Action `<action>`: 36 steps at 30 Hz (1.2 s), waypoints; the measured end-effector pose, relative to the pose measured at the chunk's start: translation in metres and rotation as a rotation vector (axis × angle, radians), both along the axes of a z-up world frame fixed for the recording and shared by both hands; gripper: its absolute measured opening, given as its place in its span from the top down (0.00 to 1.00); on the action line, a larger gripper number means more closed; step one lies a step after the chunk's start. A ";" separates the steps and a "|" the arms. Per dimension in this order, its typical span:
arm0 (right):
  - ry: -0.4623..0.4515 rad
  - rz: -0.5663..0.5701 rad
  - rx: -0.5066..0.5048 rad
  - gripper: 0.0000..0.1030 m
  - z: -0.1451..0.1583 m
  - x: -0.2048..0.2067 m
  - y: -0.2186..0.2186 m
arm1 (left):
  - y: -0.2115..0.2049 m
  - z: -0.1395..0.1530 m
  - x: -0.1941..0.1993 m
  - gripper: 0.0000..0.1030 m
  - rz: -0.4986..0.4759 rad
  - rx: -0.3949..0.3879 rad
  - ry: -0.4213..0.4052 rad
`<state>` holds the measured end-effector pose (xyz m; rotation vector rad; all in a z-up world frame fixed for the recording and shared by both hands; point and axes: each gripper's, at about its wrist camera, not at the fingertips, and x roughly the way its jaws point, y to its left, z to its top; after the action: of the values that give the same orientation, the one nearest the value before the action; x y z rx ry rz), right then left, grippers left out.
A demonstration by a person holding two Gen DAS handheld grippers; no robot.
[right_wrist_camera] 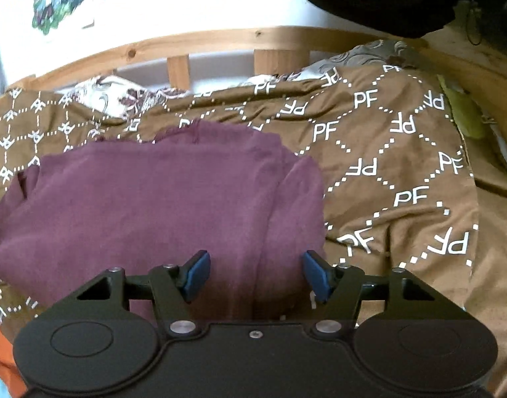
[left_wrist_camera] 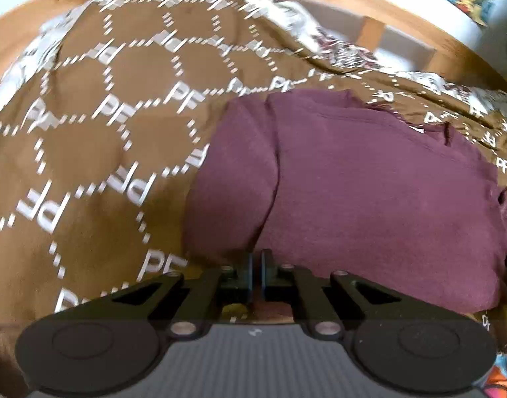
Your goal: Fold small clothes
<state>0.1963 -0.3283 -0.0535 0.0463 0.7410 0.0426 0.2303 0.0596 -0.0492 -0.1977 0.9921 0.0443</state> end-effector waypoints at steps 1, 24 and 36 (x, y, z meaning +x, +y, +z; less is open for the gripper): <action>0.001 0.001 -0.001 0.37 0.000 -0.001 0.000 | 0.002 -0.002 -0.001 0.96 0.007 -0.010 0.010; 0.016 -0.008 -0.025 0.04 -0.002 -0.002 0.000 | 0.009 0.020 -0.003 0.01 0.070 0.081 -0.096; -0.045 0.013 0.071 0.01 0.007 -0.001 0.041 | 0.029 -0.007 0.039 0.01 0.111 -0.069 0.012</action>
<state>0.1949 -0.2877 -0.0469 0.1081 0.6947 0.0819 0.2690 0.0886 -0.0561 -0.3159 0.9944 0.1130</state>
